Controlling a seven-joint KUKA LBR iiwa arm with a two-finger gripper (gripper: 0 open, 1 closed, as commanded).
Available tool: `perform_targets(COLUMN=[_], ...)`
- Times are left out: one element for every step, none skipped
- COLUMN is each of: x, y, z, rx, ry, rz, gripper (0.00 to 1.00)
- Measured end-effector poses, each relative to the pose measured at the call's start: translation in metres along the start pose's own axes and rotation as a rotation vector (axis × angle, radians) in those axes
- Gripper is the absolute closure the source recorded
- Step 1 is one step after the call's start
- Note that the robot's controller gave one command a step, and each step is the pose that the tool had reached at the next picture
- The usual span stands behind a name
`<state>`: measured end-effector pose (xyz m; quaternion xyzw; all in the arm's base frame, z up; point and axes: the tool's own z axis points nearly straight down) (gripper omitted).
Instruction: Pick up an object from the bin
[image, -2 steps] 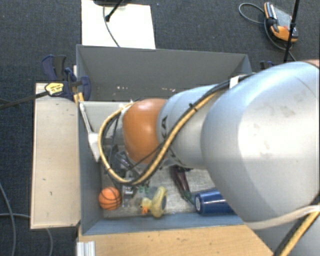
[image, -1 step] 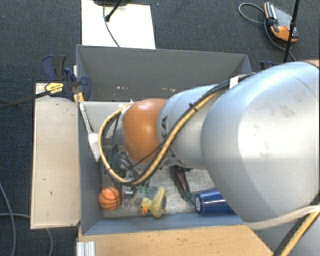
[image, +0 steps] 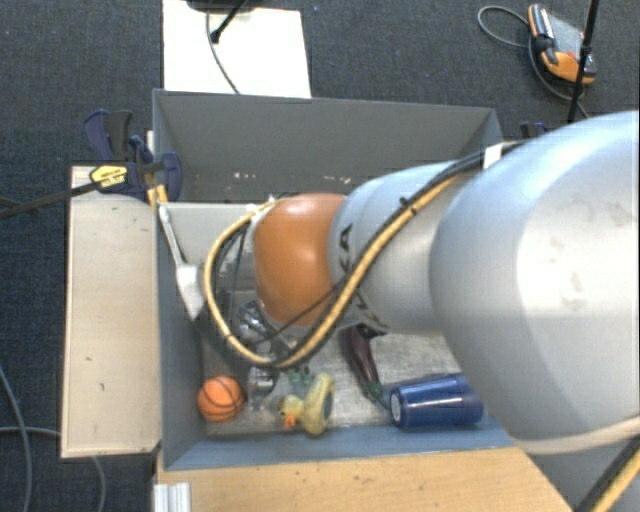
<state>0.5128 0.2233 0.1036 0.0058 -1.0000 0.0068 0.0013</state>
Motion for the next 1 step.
perform_targets(x=[0.0112], y=[0.0025], z=[-0.0222], rx=[-0.008], ry=[0.002], rz=[0.075], gripper=[1.0])
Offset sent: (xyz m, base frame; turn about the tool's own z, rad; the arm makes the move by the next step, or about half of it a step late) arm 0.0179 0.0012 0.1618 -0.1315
